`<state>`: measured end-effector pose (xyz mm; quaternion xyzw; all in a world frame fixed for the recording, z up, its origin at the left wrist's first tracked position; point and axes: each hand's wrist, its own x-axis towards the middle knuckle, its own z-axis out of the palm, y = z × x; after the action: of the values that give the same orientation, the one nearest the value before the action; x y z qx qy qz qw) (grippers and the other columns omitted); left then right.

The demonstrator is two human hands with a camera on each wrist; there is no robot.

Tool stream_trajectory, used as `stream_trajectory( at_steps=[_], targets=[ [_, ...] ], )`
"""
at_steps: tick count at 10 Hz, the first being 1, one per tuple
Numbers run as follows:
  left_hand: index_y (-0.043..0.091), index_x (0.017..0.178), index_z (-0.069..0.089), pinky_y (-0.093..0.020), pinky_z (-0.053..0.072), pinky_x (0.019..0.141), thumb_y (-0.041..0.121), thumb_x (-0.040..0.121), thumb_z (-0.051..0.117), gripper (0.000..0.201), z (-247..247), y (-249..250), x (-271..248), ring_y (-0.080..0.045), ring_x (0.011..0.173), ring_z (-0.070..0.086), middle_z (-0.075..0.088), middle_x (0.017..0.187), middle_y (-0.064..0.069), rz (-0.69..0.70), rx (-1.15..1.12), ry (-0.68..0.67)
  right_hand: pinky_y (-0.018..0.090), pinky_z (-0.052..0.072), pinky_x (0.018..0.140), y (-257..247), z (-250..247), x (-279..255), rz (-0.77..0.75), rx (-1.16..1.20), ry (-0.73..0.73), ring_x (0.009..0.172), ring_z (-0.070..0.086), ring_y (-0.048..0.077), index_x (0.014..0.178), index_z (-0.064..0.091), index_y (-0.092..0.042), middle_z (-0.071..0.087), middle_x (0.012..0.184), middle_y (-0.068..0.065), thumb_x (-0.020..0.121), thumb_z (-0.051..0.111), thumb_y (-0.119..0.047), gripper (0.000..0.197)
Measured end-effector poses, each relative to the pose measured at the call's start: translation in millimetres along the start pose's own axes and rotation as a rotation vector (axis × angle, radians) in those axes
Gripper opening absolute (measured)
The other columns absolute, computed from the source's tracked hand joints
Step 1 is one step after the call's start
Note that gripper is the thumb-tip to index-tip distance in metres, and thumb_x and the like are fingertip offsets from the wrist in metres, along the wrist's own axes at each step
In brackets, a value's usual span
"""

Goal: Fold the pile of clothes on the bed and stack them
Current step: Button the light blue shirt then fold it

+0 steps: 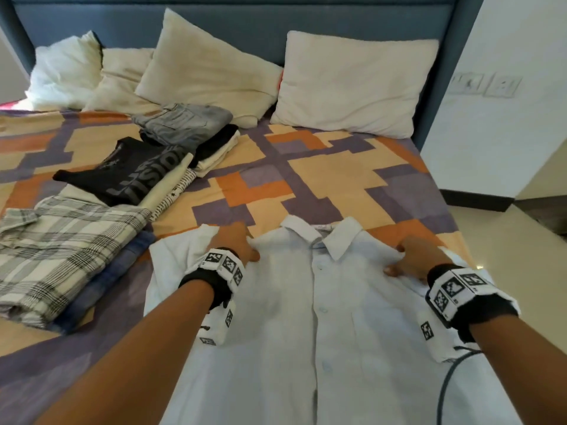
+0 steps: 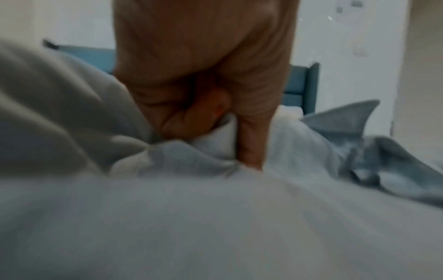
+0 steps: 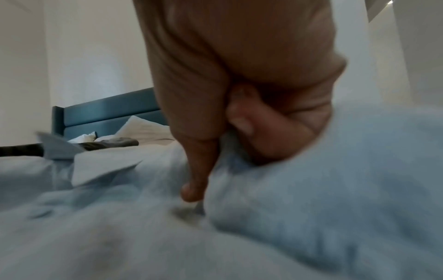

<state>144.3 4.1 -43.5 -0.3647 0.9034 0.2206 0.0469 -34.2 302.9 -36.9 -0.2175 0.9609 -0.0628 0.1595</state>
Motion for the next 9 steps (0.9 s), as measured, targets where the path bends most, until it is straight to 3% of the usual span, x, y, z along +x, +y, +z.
stream_trajectory(
  at_steps=[1, 2, 3, 4, 5, 6, 7, 8, 9],
  targets=[
    [0.007, 0.107, 0.066, -0.030, 0.050, 0.062, 0.036, 0.070, 0.079, 0.049, -22.8, 6.8, -24.3, -0.026, 0.078, 0.061, 0.065, 0.091, -0.007, -0.013, 0.013, -0.120, 0.031, 0.047, 0.092, -3.8, -24.0, -26.4, -0.023, 0.020, -0.009, 0.102, 0.060, 0.020, 0.111, 0.064, -0.017, 0.065, 0.115, 0.002, 0.091, 0.054, -0.043, 0.034],
    [-0.003, 0.100, 0.059, -0.032, 0.053, 0.056, 0.022, 0.087, 0.068, 0.030, -62.2, 30.2, -50.3, -0.028, 0.064, 0.060, 0.061, 0.079, -0.013, -0.090, -0.344, -0.129, 0.023, 0.047, 0.092, -21.6, -75.0, -79.8, 0.104, 0.294, -0.133, 0.078, 0.049, 0.005, 0.086, 0.050, -0.012, 0.049, 0.088, -0.001, 0.104, 0.043, -0.016, 0.020],
    [-0.001, 0.117, 0.060, -0.029, 0.058, 0.067, 0.012, 0.089, 0.062, 0.030, -121.5, 72.4, -71.4, -0.031, 0.088, 0.067, 0.066, 0.107, -0.020, 0.042, -0.831, 0.145, 0.013, 0.054, 0.072, -32.8, -132.9, -112.4, -0.030, 0.711, 0.016, 0.069, 0.052, 0.007, 0.082, 0.057, -0.007, 0.057, 0.086, 0.003, 0.062, 0.089, -0.023, 0.040],
    [0.003, 0.103, 0.068, -0.038, 0.051, 0.082, 0.015, 0.083, 0.059, 0.025, -200.0, 126.0, -106.5, -0.031, 0.097, 0.062, 0.068, 0.105, -0.017, 0.422, -1.036, 0.616, 0.018, 0.047, 0.061, -46.1, -212.6, -135.8, -0.317, 1.101, 0.564, 0.066, 0.057, 0.009, 0.083, 0.064, -0.005, 0.060, 0.085, 0.008, 0.089, 0.062, -0.003, 0.006],
    [0.025, 0.099, 0.061, -0.037, 0.047, 0.095, 0.002, 0.085, 0.060, 0.028, -274.1, 160.3, -150.0, -0.025, 0.103, 0.056, 0.060, 0.109, -0.009, 0.904, -1.115, 0.859, 0.029, 0.048, 0.081, -58.0, -284.1, -177.1, -0.542, 1.185, 1.097, 0.093, 0.059, 0.018, 0.100, 0.064, -0.011, 0.064, 0.102, 0.010, 0.085, 0.042, -0.001, 0.028],
    [0.018, 0.111, 0.066, -0.029, 0.040, 0.102, 0.006, 0.084, 0.062, 0.030, -307.7, 146.6, -175.3, -0.024, 0.119, 0.051, 0.052, 0.129, -0.013, 1.087, -0.792, 1.088, 0.028, 0.039, 0.091, -44.0, -300.8, -218.7, -0.671, 0.703, 1.205, 0.108, 0.055, 0.029, 0.118, 0.059, 0.002, 0.059, 0.113, 0.023, 0.086, 0.043, -0.003, 0.036],
    [0.005, 0.091, 0.071, -0.033, 0.050, 0.078, 0.030, 0.079, 0.060, 0.030, -289.2, 105.0, -199.6, -0.034, 0.095, 0.065, 0.068, 0.092, -0.013, 0.743, -0.169, 0.768, 0.029, 0.037, 0.090, -27.4, -273.8, -255.1, -0.433, 0.060, 0.517, 0.118, 0.055, 0.035, 0.127, 0.055, -0.003, 0.057, 0.128, 0.024, 0.098, 0.047, -0.002, 0.030],
    [0.016, 0.074, 0.065, -0.038, 0.055, 0.065, 0.040, 0.080, 0.066, 0.025, -251.7, 76.0, -220.9, -0.032, 0.067, 0.067, 0.066, 0.069, -0.010, 0.436, 0.457, -0.097, 0.029, 0.051, 0.067, -14.7, -239.4, -287.8, -0.109, -0.251, -0.148, 0.081, 0.069, 0.021, 0.110, 0.063, -0.011, 0.070, 0.103, 0.010, 0.095, 0.054, -0.020, 0.019],
    [0.019, 0.055, 0.061, -0.033, 0.046, 0.047, 0.018, 0.083, 0.064, 0.028, -251.2, 69.9, -241.2, -0.024, 0.044, 0.048, 0.053, 0.049, -0.005, 0.563, 0.098, -0.150, 0.038, 0.054, 0.076, -6.6, -235.7, -298.6, -0.202, -0.300, -0.039, 0.084, 0.068, 0.030, 0.094, 0.071, -0.011, 0.073, 0.097, 0.013, 0.084, 0.053, -0.031, 0.029]
  ],
)
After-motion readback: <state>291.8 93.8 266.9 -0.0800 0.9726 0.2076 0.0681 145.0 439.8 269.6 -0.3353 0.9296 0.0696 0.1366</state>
